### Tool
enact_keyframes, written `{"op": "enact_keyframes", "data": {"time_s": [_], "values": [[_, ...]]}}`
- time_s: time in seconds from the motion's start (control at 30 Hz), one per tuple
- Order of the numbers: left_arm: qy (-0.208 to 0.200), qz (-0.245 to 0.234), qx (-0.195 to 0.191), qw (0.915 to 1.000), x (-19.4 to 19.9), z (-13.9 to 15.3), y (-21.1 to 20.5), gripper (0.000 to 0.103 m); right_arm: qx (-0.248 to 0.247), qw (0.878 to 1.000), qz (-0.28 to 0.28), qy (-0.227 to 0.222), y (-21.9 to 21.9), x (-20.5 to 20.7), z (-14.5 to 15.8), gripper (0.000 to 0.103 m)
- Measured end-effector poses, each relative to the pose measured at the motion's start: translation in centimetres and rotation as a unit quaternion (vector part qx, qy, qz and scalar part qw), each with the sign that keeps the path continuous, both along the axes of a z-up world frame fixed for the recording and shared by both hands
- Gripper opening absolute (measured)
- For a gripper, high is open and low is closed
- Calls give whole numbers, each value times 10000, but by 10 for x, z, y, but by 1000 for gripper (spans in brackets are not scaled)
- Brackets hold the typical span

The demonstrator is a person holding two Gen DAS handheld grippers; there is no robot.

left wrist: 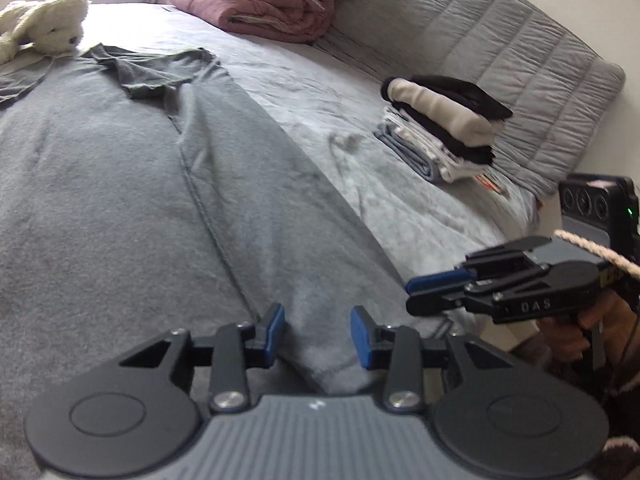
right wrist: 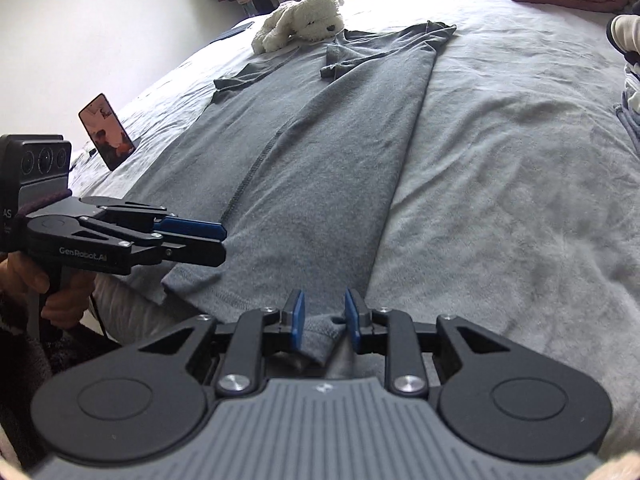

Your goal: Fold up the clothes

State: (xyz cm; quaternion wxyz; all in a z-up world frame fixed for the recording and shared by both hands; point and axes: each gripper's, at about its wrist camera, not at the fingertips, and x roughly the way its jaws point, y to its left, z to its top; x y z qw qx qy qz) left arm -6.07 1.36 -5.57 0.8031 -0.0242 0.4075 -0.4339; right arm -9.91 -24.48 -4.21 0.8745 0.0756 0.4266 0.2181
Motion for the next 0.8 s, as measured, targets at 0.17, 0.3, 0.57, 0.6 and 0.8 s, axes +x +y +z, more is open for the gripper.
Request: {"op": "enact_keyframes", "data": {"time_s": [0.17,0.3,0.57,0.6,0.8], "values": [[47,-171,-15,9998,-2,7,6,44,133,9998,-150,58,-5,5,6,33],[242,257,-229,9991,19,16,14,45,221,9993,-284,24,-7,16,14,38],[130,1394,-183,9900,106,39,20,60,701,9960,-553,35,-23,78,39,40],[123,1536,-206,9878,122,40,21,60,723,9955,-606,7,-26,88,41,42],[210,2319,-348,9719,215,30,20,60,562,9948,-824,-227,-37,175,42,48]]}}
